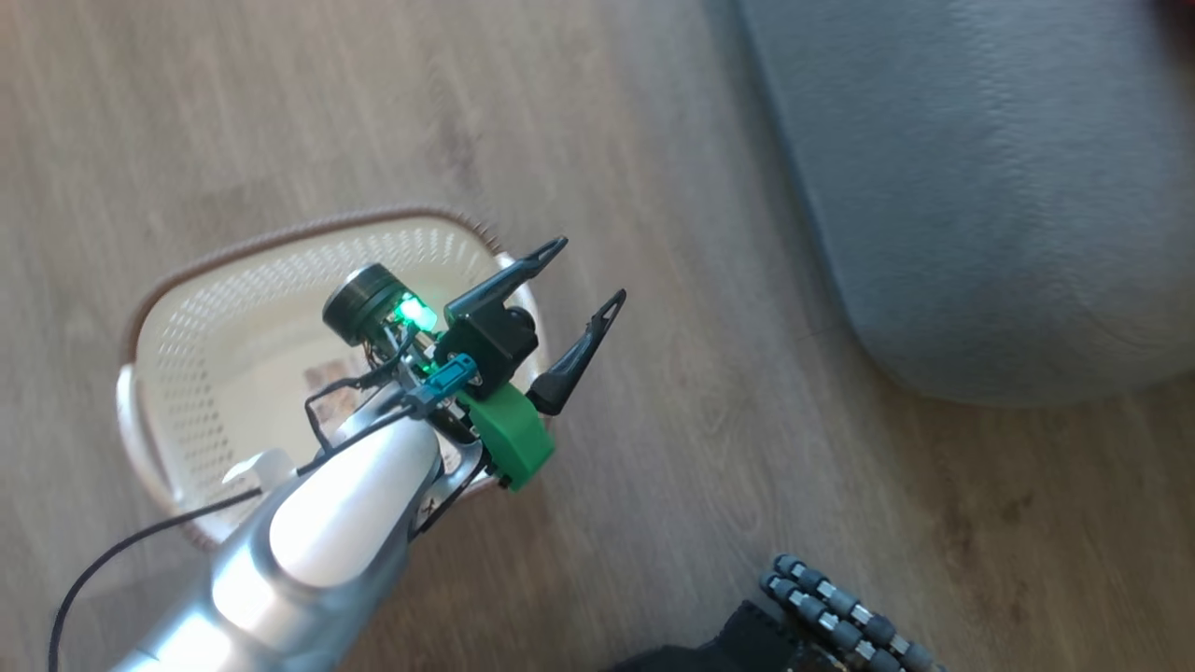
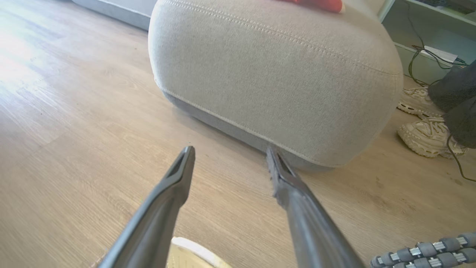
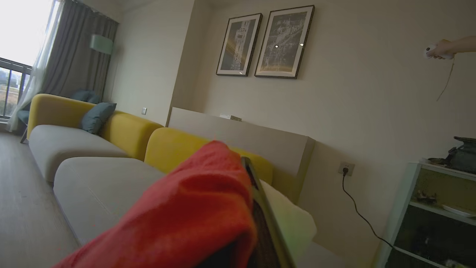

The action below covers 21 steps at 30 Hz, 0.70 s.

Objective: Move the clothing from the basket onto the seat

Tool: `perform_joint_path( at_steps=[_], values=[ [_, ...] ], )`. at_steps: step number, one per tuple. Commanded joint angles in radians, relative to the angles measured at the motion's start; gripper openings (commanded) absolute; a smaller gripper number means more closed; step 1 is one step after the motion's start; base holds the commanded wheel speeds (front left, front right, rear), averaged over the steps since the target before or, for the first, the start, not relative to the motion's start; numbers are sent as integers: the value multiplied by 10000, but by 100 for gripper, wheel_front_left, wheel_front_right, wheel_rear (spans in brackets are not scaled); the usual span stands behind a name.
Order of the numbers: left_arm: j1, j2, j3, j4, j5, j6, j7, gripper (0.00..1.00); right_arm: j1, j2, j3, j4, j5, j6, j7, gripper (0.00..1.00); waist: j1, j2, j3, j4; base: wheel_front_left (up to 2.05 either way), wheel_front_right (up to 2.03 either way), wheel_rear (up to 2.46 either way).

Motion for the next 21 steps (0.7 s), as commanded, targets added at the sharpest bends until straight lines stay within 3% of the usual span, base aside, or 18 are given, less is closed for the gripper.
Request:
perform_joint_path(
  at_steps=[1, 3, 8, 15, 21],
  values=[
    [-245, 65, 181, -213, -58, -63, -49, 100, -92, -592, -460, 231, -365, 69, -38, 0, -2, 0, 446, 539, 0, 0, 0],
    [-268, 17, 222, -202, -112, -59, -49, 100, -59, -735, -889, 857, -759, 69, 6, 0, -2, 0, 599, 761, 0, 0, 0],
    [-286, 79, 470, -210, -143, 3, -49, 100, 107, -374, -1653, 1934, -1143, 69, -10, 0, -2, 0, 978, 990, 0, 0, 0],
    [-330, 22, 561, -192, -86, -5, -49, 100, 430, 368, -1415, 2894, -815, 69, -35, 0, -2, 0, 1254, 1136, 0, 0, 0],
    [-370, -171, 621, -165, -103, -20, -49, 100, 1091, 1007, -572, 3639, 97, 69, -39, 0, -2, 0, 1292, 1238, 0, 0, 0]
  ],
)
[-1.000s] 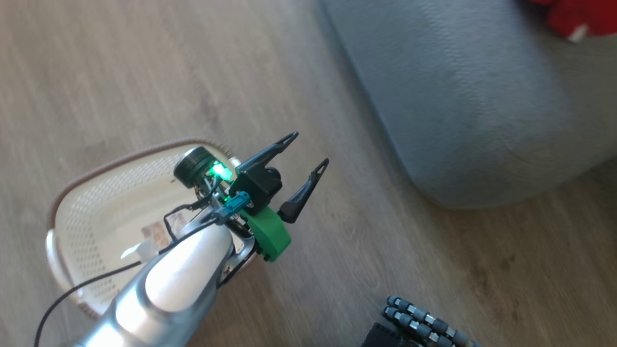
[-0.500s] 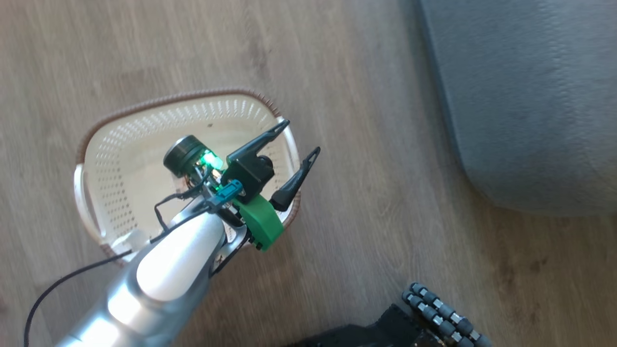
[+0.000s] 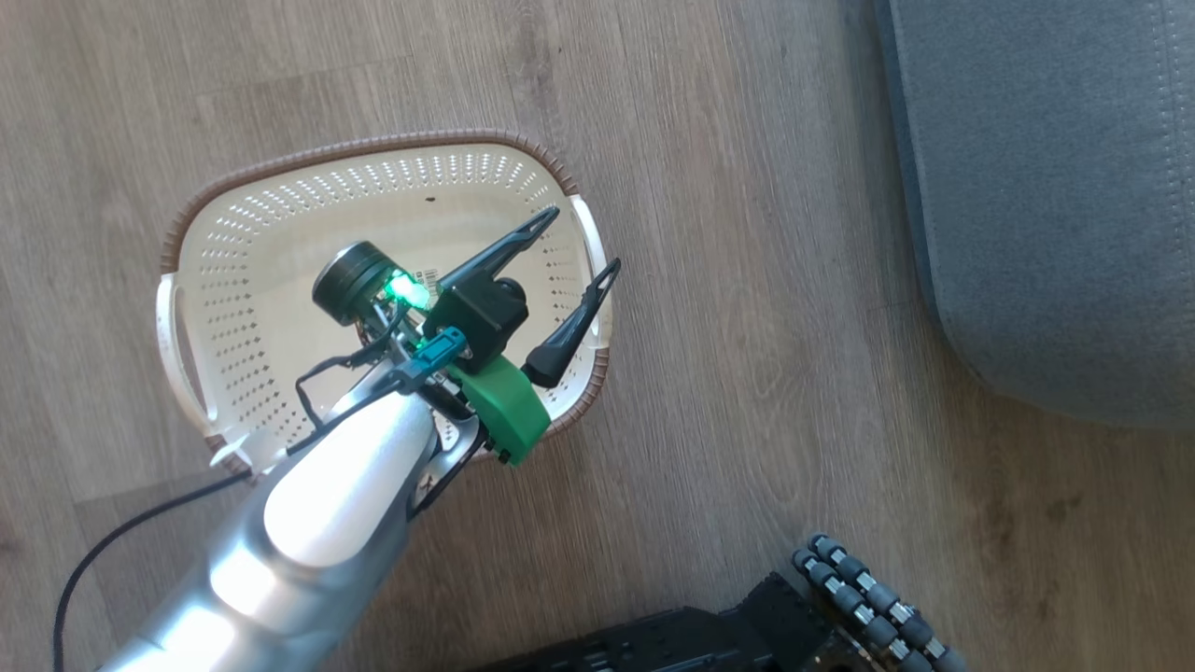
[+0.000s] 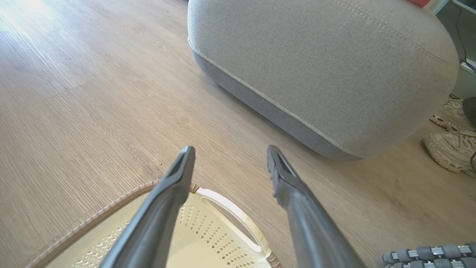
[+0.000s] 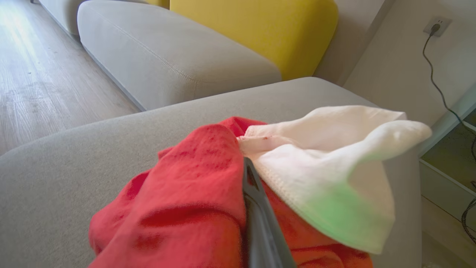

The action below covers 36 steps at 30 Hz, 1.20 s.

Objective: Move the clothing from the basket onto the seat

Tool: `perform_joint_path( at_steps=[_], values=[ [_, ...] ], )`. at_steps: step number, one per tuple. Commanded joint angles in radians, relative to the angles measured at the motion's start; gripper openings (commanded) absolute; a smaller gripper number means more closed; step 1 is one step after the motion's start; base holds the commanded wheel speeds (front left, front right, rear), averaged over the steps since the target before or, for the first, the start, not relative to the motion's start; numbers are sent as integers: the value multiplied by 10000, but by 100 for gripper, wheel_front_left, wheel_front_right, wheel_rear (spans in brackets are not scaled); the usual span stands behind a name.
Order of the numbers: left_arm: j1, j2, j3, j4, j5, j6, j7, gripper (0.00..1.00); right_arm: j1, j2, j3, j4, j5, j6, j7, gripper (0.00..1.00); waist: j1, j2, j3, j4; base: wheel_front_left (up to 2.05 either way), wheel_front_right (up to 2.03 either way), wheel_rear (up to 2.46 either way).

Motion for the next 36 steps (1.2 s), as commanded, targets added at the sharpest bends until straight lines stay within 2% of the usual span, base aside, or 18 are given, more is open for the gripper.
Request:
perform_joint_path(
  at_steps=[1, 2, 3, 6, 14, 22, 30, 36],
  values=[
    [-135, -41, 322, -276, 5, -26, -49, 100, 442, 14, 423, -119, 344, 69, -43, 14, -1, 0, -44, 17, 0, 0, 0],
    [-121, -54, 352, -274, 3, -28, -49, 100, 607, 92, 620, -92, 547, 69, -43, 37, -1, 0, -78, 17, 0, 0, 0],
    [-106, -72, 390, -278, -1, -30, -49, 100, 778, 146, 736, -184, 791, 69, -43, 100, -1, 0, -110, 18, 0, 0, 0],
    [-60, -122, 474, -267, -15, -33, -49, 100, 1256, 294, 1143, -436, 1180, 69, -44, 100, -1, 0, -209, 18, 0, 0, 0],
    [282, -347, 828, -294, -23, -45, -49, 100, 3554, 467, 2307, -2342, 2413, 69, -44, 100, -1, 0, -898, -46, 0, 0, 0],
    [800, -586, 1328, -303, -32, -55, -49, 100, 5402, 717, 3244, -3866, 3067, 69, -45, 100, -1, 0, -1885, 43, 0, 0, 0],
    [1624, -825, 2133, -240, -66, -59, -49, 100, 6666, 862, 4342, -5075, 3572, 69, -45, 100, -1, 0, -3228, 613, 0, 0, 0],
    [2358, -1001, 2974, -315, -31, -48, -49, 100, 7404, 1185, 4836, -6137, 3267, 69, -45, 100, -1, 0, -4201, 1158, 0, 0, 0]
  ],
)
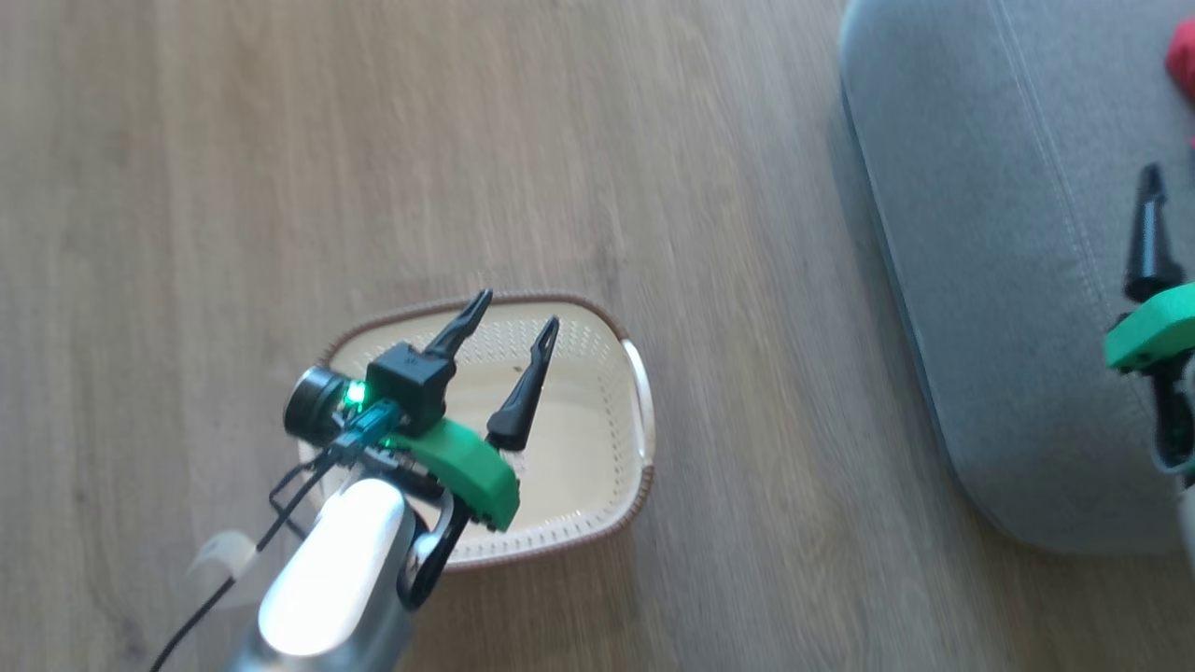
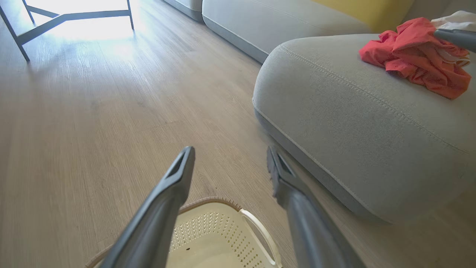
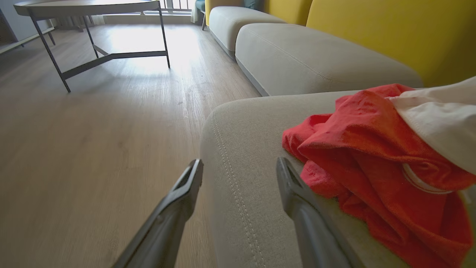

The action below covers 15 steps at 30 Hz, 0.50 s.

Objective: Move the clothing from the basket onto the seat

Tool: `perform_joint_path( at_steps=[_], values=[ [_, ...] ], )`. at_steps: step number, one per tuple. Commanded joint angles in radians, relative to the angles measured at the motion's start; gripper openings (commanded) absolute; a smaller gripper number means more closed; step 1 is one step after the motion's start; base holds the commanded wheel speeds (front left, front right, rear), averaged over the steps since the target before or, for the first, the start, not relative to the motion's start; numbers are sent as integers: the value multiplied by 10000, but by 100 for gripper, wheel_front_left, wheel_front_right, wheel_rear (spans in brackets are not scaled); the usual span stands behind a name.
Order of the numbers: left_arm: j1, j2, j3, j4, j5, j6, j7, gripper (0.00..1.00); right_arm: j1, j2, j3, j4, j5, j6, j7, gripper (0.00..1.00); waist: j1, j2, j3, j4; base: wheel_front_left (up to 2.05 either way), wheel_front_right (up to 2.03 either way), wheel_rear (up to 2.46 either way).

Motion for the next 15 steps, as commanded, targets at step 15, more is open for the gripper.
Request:
perform_joint_path(
  at_steps=[15],
  values=[
    [1487, -280, 2513, -511, 234, 55, -49, 100, 1744, 948, 783, -1733, -382, 69, -47, 100, 1, -1, -2028, 1528, 0, 0, 0]
  ],
)
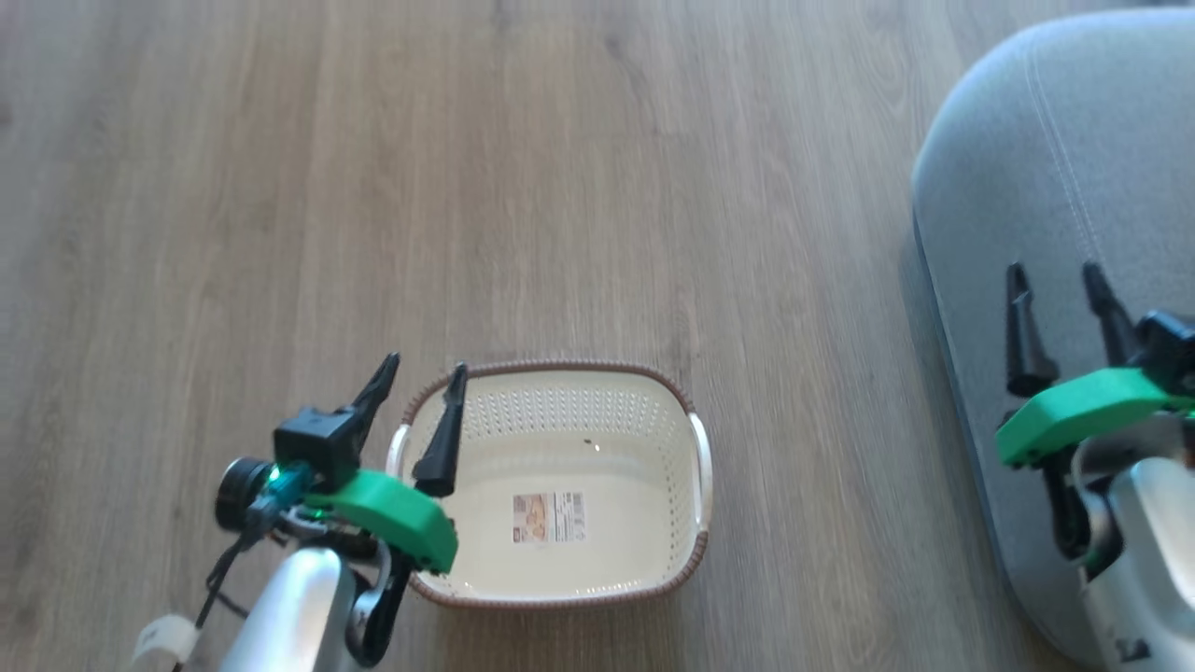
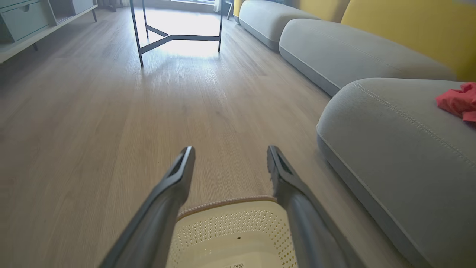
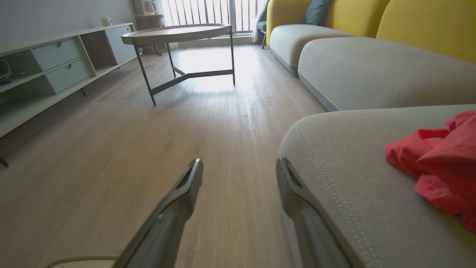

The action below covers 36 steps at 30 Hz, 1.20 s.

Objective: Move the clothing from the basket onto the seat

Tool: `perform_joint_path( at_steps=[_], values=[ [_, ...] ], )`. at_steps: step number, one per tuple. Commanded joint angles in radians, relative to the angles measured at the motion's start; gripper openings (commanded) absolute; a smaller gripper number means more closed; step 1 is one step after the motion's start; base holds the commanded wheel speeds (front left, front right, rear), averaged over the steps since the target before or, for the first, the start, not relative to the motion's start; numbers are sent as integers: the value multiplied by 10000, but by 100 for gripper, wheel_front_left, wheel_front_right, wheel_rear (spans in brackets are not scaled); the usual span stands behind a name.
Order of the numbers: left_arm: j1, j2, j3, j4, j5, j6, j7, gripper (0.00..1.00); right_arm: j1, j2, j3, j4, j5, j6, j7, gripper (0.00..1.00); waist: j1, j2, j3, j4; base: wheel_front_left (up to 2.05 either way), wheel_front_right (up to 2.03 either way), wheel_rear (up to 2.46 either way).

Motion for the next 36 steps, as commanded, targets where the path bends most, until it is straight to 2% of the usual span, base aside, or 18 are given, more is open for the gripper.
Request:
perform_joint_path(
  at_steps=[1, 6, 16, 26, 36],
  values=[
    [-130, 20, 494, -342, 75, 51, -51, 100, 86, -17, 206, -366, -50, 69, -47, 100, 1, -1, -292, 216, 0, 0, 0],
    [404, -37, 1309, -378, 293, 148, -51, 100, 654, 376, 510, -685, -157, 69, -47, 100, 1, -1, -820, 374, 0, 0, 0],
    [1107, -123, 2212, -582, 632, 211, -51, 100, 1696, 960, 554, -1128, -532, 69, -47, 100, 1, -1, -1254, 262, 0, 0, 0],
    [1531, -164, 2708, -834, 967, 670, -51, 100, 2036, 1213, 610, -1203, -758, 69, -47, 100, 1, -1, -1465, 6, 0, 0, 0],
    [1868, -168, 3042, -1071, 734, 1212, -51, 100, 2244, 1375, 525, -1160, -965, 69, -47, 100, 1, -1, -1602, -98, 0, 0, 0]
  ],
)
